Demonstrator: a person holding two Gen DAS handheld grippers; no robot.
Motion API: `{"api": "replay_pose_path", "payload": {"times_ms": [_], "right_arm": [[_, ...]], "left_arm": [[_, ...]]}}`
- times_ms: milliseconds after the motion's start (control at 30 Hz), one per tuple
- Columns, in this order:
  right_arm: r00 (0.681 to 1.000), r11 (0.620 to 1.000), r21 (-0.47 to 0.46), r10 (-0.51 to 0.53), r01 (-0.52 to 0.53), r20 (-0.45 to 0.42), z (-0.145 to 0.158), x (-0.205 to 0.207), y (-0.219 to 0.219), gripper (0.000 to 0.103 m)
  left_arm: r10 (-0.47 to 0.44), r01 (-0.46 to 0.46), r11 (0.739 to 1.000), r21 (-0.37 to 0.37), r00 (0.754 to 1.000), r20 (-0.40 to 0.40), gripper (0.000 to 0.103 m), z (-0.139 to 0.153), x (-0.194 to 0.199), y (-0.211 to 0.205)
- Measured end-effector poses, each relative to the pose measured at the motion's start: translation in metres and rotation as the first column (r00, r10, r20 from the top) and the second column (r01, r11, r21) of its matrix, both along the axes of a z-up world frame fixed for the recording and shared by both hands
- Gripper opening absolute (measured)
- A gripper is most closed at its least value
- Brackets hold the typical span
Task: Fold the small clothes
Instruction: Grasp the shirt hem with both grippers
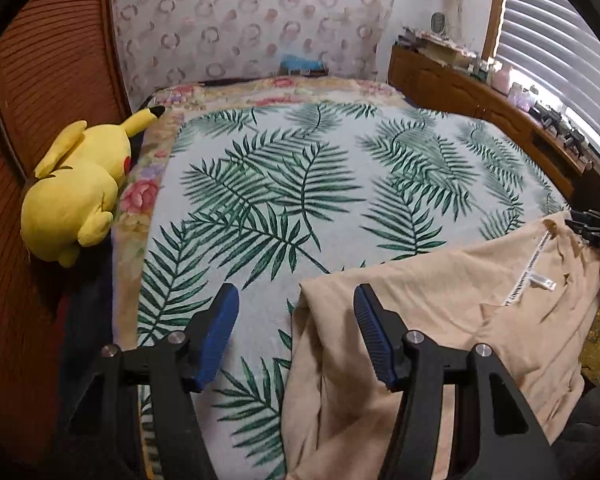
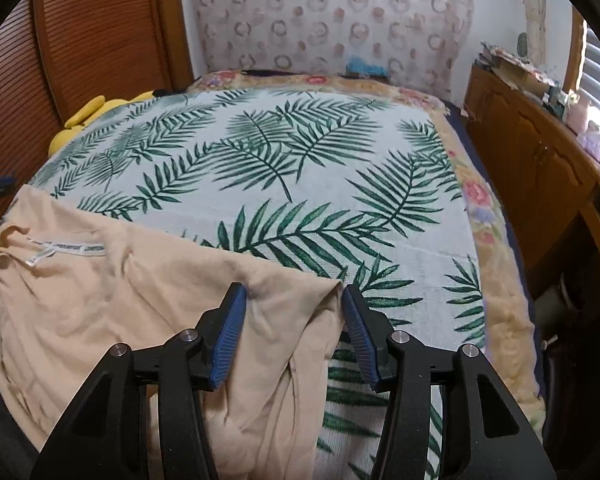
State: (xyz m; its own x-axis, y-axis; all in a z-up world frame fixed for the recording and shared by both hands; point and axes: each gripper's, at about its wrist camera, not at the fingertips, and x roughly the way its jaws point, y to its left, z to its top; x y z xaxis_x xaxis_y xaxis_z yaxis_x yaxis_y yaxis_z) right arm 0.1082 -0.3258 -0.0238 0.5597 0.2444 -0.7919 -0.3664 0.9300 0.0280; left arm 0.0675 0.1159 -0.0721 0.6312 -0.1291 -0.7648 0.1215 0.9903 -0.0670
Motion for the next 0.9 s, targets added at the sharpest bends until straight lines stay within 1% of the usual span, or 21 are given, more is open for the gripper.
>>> {"api": "replay_pose_path", "payload": {"times_ms": [67,167,333,600,900], "right_arm": [[1.0,1.0,-0.001,-0.004,0.004,0.0,-0.002,0.001,-0.001,0.057],[1.0,1.0,0.009,-0.011,0.011,-0.001,-0.003,-0.001,-0.003,0.06],[1.0,1.0,0.001,-0.011,0.011,0.006,-0.002,0.0,-0.003,0.062],[1.0,1.0,0.007,-0.01,0.01,0.004,-0.003,-0.001,-0.004,0.063],[1.0,1.0,0.008,-0.007,0.007,0.009,-0.003,-0.001,-0.003,0.063]], "left_arm": [[0.003,-0.003,1.0,-0.007,1.0,-0.02,0.059,-0.006,0.006,0.001],[0.009,-0.01,1.0,-0.019,0.999,-0.035,0.059,-0.011,0.009,0.003],[0.008,-0.009,1.0,-0.021,0.999,-0.051,0.059,-0.02,0.011,0.001],[0.014,-0.015,1.0,-0.021,1.0,-0.017,0.06,-0.022,0.009,0.0],[0.014,-0.014,1.0,-0.022,1.0,-0.015,0.06,-0.022,0.009,0.001]]}}
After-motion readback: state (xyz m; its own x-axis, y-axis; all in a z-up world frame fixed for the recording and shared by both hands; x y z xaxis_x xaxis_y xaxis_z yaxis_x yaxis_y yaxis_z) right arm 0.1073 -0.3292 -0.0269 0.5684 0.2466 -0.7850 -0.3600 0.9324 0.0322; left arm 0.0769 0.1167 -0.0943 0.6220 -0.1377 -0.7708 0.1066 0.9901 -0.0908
